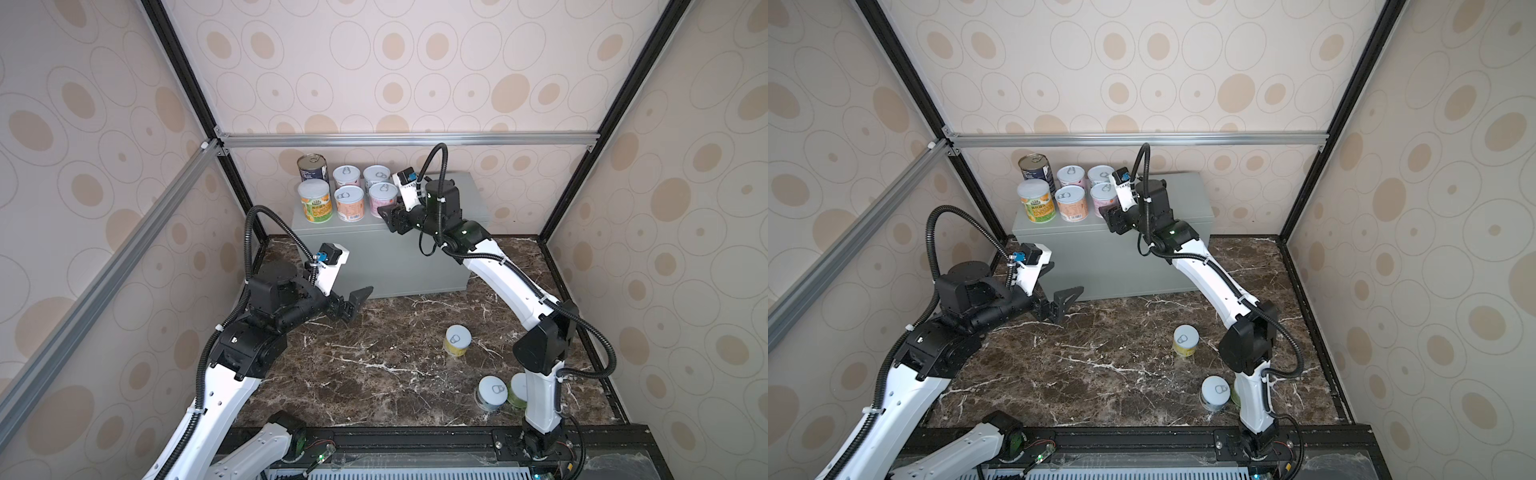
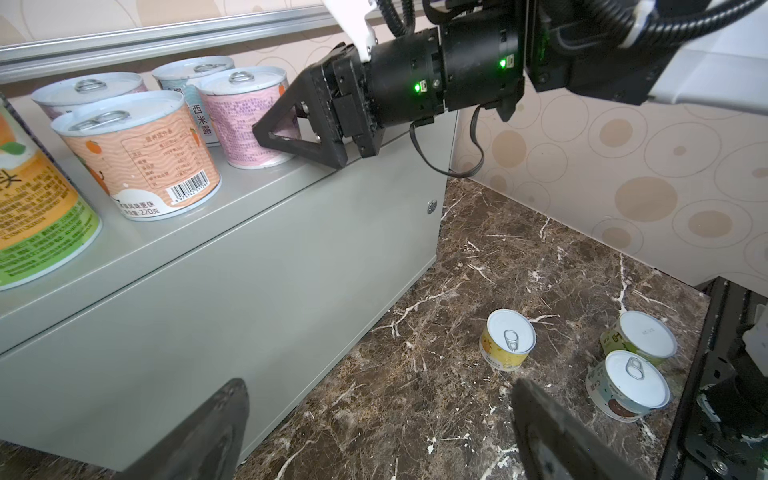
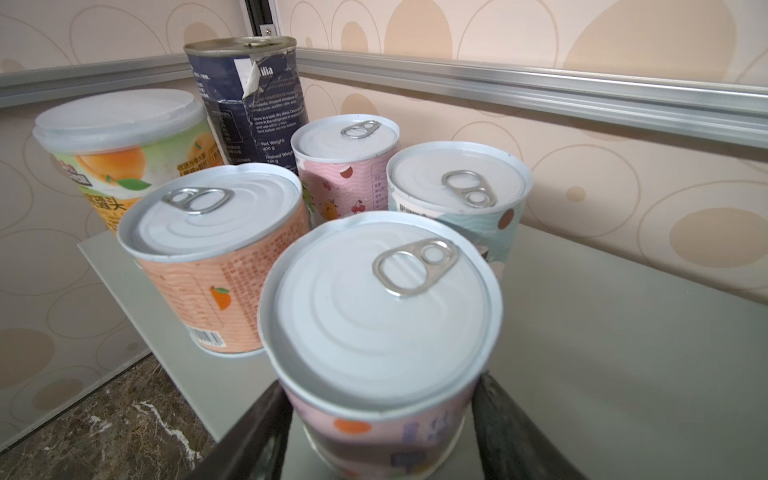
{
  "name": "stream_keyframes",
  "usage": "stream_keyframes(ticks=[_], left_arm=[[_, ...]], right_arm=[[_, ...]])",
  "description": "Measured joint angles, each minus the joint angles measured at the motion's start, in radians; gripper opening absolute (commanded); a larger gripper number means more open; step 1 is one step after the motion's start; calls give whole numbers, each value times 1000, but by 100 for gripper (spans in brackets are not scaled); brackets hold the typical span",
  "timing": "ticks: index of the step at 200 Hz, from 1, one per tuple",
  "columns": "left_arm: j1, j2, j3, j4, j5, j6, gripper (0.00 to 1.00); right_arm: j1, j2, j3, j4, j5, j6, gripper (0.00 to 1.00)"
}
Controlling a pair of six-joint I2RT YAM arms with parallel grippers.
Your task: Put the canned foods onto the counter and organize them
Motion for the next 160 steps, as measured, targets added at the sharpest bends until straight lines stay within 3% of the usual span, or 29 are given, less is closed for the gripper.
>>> stream_keyframes(ticks=[40,88,160], left_arm=[[0,-6,0,0,-1,-1,98],[0,-24,-4,0,-4,-1,98],[0,-40,-14,-1,-22,0,98]], right_arm=[[0,23,26,-1,2,7,68],[2,29,27,-9,0,23,88],[11,110,138,-24,18,29,88]])
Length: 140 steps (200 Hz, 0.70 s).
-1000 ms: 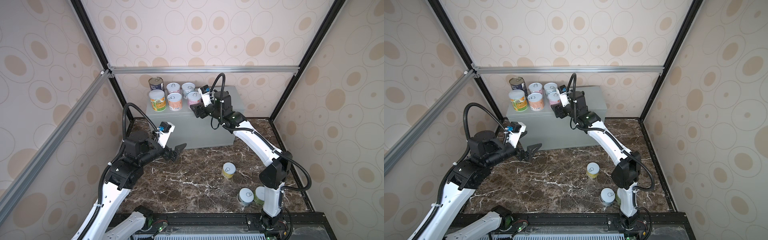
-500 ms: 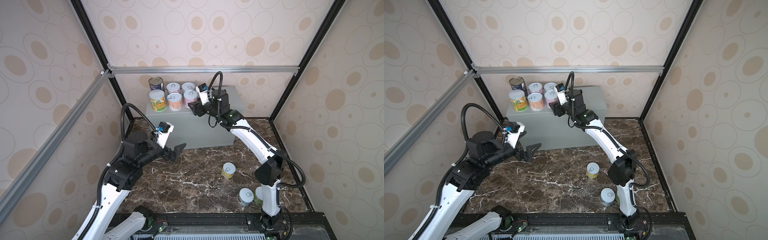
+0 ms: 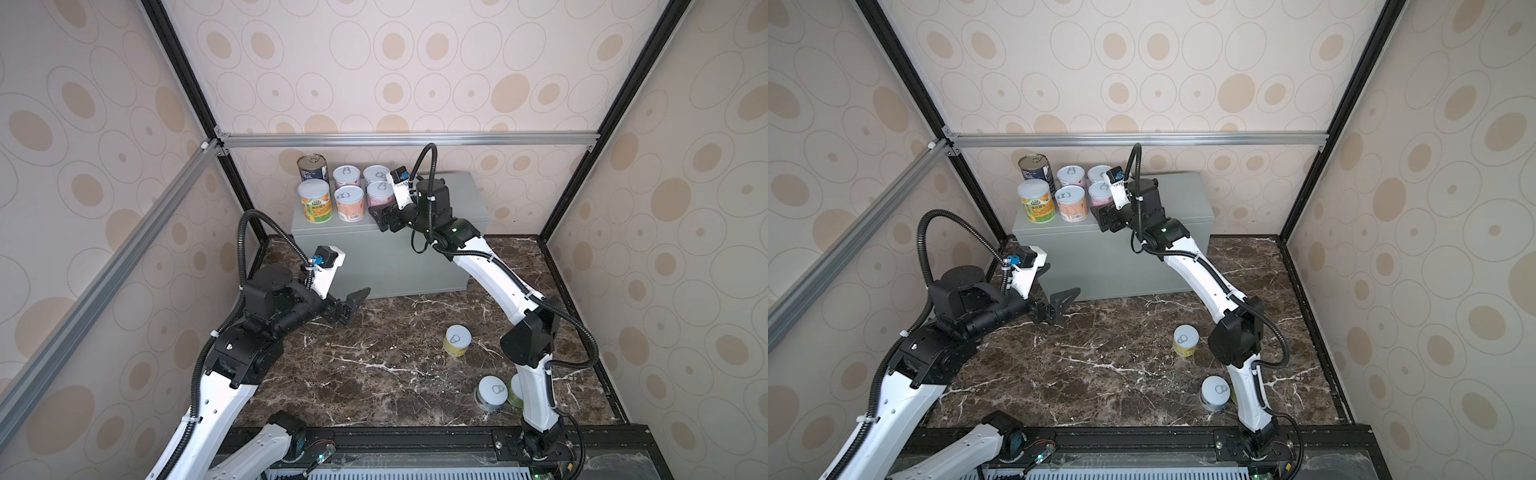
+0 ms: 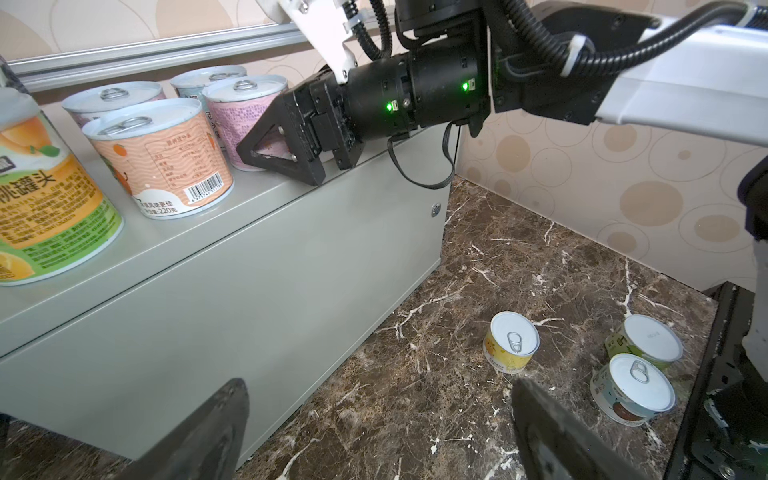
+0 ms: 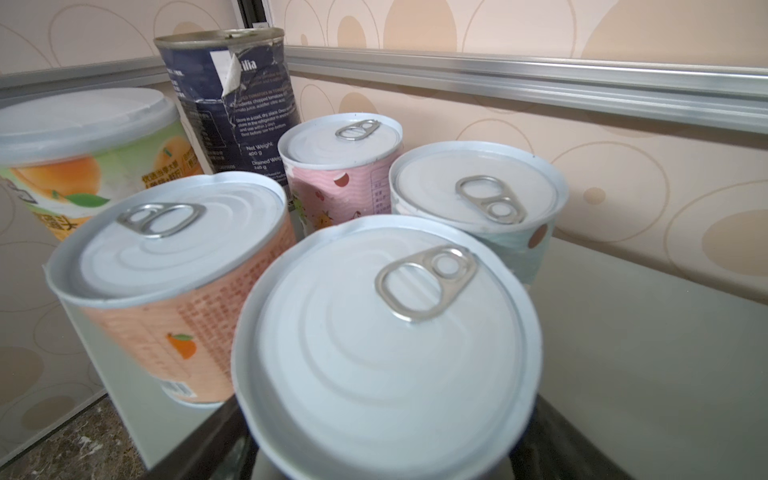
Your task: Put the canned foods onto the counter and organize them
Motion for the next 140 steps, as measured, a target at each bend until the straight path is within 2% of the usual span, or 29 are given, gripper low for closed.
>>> stream_keyframes(ticks=[58,140], left_arm=[[0,-24,-12,0,-14,5,98],[0,-27,-21,-1,-26,8,98]], right_arm=[[6,34,44,0,37,18,80],[7,98,145,-27,69,18,79]])
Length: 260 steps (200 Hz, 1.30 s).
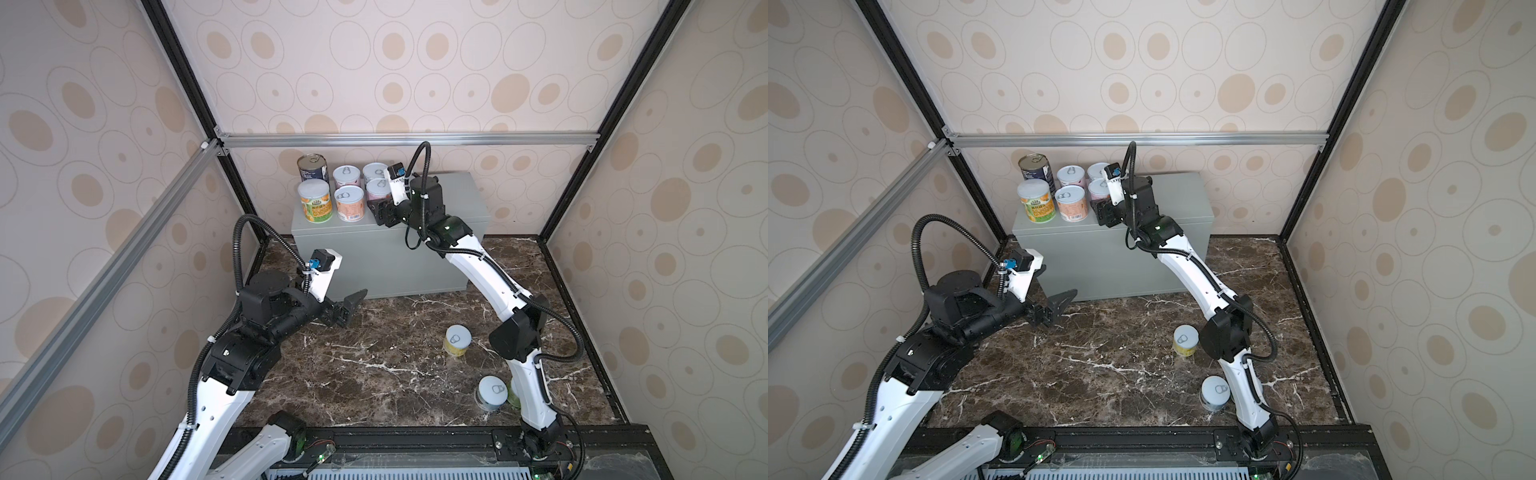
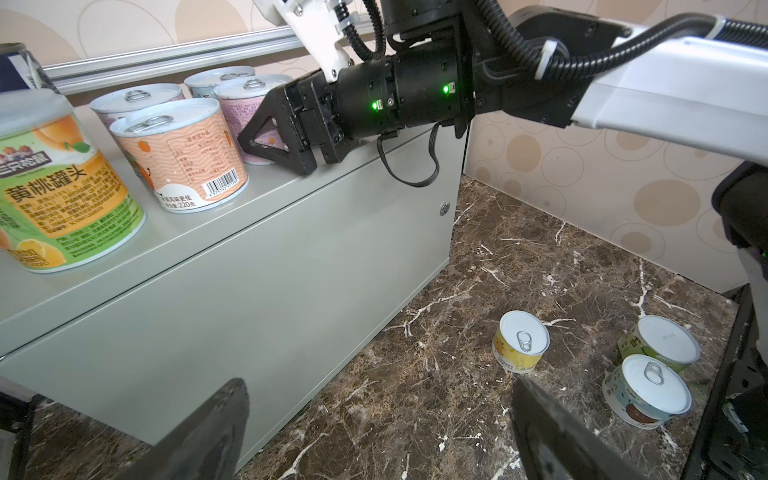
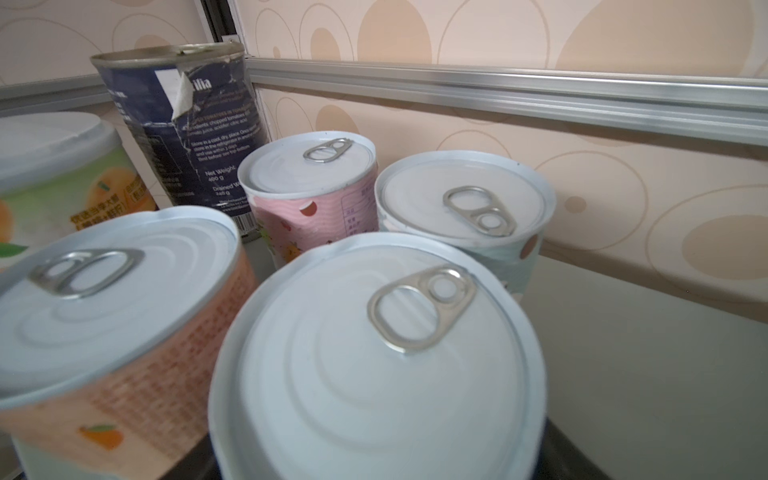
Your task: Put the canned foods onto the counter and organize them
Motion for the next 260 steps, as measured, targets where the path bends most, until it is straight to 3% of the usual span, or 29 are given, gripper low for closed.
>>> stream_keyframes(ticks=[51,130,260], left_arm=[[0,0,0,0,-1,0,98],[0,5,0,1,5,0,98],[0,13,0,2,23,0,98]], right_arm=[[0,-2,-6,2,0,-2,78],[0,-108,-203,111,-4,-24,77],[0,-160,-291,157,-36,-35,76]])
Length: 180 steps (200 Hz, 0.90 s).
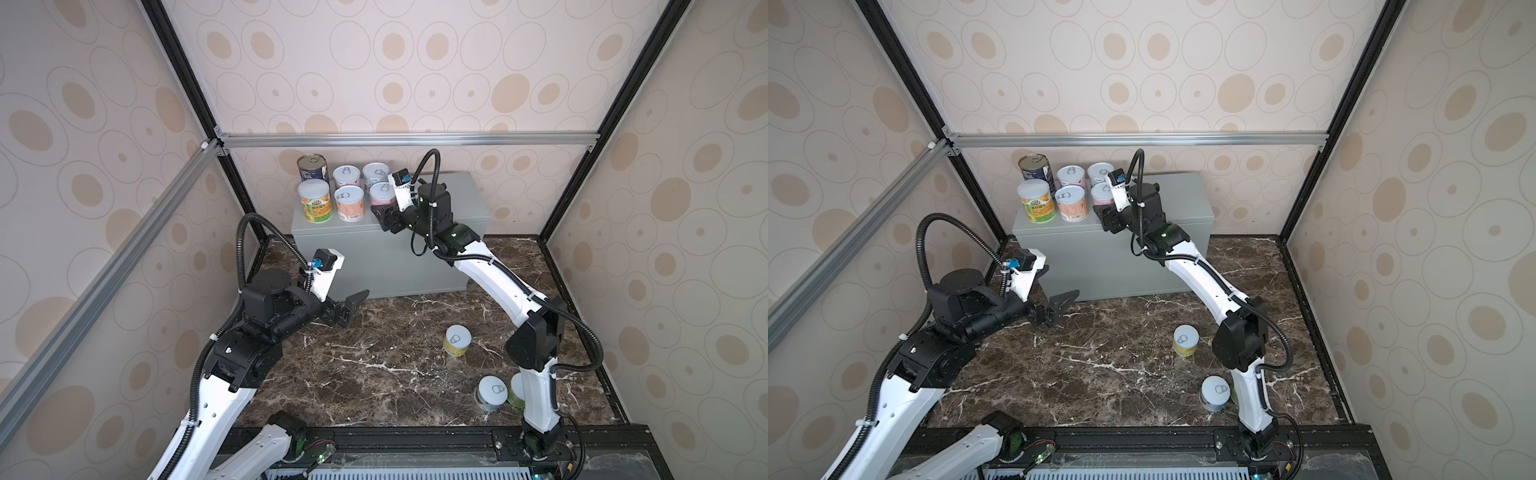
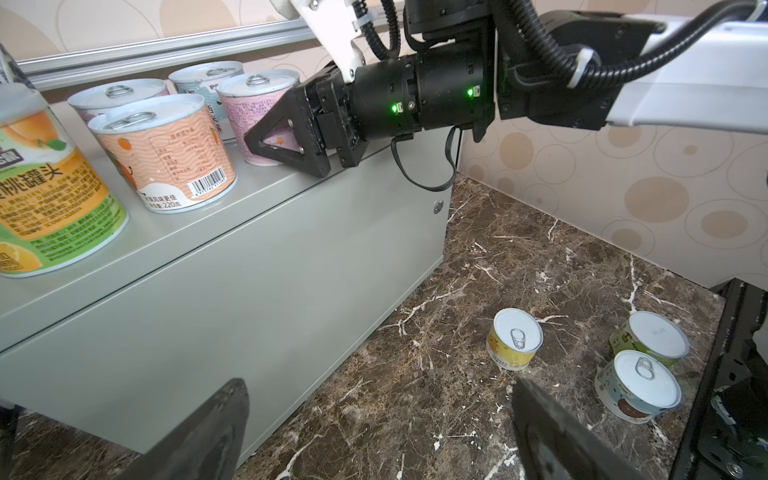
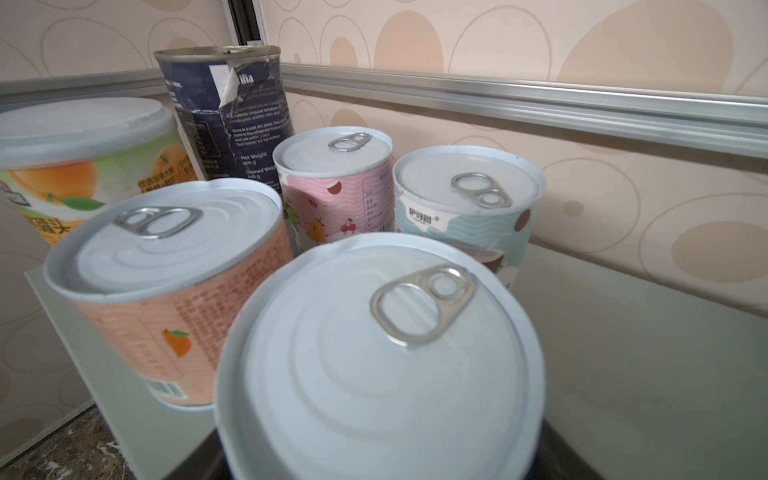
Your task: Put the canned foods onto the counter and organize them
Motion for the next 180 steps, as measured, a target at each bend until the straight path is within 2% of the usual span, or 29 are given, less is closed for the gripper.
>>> stream_keyframes(ticks=[180], left_arm=[[0,5,-1,7,0,0,98]], right_arm=[[1,0,-3,5,-17,-5,76]])
